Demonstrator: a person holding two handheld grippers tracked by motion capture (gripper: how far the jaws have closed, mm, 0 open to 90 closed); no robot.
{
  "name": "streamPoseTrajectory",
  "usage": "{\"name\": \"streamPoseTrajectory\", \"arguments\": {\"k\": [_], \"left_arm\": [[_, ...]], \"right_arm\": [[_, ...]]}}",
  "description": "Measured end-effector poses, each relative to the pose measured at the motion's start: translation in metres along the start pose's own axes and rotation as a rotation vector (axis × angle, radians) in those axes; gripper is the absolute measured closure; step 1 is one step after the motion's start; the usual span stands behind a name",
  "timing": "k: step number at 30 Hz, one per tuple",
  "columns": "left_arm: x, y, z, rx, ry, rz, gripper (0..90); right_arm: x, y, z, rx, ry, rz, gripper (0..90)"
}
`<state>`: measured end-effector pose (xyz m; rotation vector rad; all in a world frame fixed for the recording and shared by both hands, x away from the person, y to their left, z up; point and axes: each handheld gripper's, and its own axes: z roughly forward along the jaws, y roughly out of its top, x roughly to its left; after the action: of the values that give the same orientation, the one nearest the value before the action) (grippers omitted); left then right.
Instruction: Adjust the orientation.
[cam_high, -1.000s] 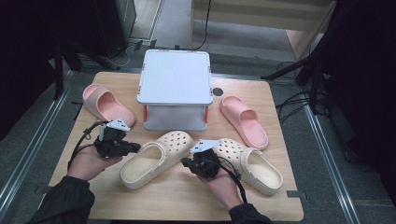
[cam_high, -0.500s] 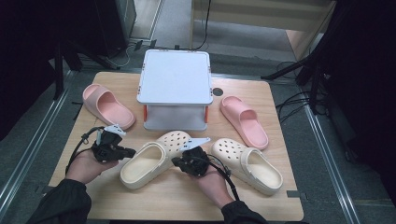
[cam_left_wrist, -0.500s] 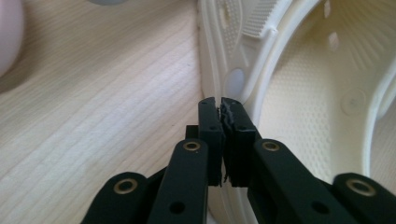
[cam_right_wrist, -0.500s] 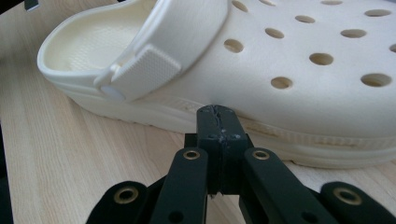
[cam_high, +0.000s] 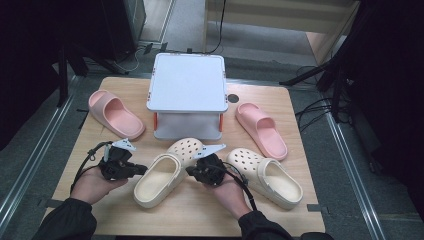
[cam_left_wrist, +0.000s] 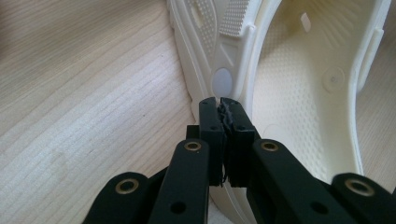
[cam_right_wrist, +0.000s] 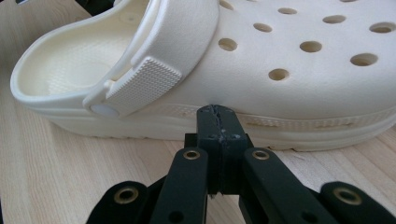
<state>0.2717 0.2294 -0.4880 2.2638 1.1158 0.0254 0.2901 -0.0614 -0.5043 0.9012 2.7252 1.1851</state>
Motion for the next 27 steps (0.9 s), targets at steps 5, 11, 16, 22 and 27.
{"name": "streamPoseTrajectory", "arguments": {"k": [5,11,16,22,27], "left_arm": [[-0.004,-0.001,0.002,-0.001,-0.035,-0.002,88.2],[-0.016,0.000,0.009,0.003,-0.087,0.023,88.0],[-0.019,0.000,0.010,0.008,-0.106,0.016,88.7],[-0.028,-0.001,0.012,0.026,-0.136,0.029,88.3],[-0.031,-0.001,0.014,0.029,-0.161,0.038,84.5]], "right_arm": [[-0.003,0.000,-0.001,0.000,-0.009,0.012,90.0],[-0.014,0.001,-0.003,-0.016,-0.035,0.051,90.0],[-0.019,0.003,-0.001,-0.029,-0.032,0.085,90.0],[-0.017,0.006,0.001,-0.024,-0.067,0.068,90.0],[-0.019,0.008,0.001,-0.022,-0.076,0.062,90.0]]}}
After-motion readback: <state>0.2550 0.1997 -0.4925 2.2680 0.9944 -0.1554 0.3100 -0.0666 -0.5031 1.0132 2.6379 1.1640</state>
